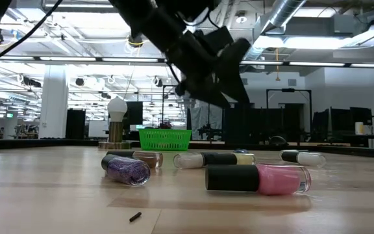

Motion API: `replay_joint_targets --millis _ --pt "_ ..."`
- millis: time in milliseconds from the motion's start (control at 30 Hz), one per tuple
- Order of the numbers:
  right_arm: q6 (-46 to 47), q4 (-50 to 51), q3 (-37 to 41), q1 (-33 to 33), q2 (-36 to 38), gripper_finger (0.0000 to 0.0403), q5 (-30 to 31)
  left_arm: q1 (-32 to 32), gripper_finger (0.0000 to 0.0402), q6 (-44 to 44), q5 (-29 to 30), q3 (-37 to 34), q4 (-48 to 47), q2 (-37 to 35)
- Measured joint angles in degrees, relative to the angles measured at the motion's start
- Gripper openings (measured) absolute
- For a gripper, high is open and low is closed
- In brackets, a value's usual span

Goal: Pick & Place Nail Polish
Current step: Put the dark blue nail polish into the green bin

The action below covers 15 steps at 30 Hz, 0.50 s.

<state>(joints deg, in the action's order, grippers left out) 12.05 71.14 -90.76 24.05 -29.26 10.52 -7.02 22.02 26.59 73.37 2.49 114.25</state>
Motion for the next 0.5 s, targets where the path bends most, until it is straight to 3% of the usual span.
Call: replay_joint_targets --millis 300,500 --pt "1.1 0.1 0.0 0.0 0.0 0.0076 0.0 -5.8 0.0241 7.3 9.3 0.0 2.0 8.7" --pt "3.0 1.6 0.0 0.0 0.0 0.0076 0.0 -5.7 0.0241 7.7 10.0 0.0 4.8 12.4"
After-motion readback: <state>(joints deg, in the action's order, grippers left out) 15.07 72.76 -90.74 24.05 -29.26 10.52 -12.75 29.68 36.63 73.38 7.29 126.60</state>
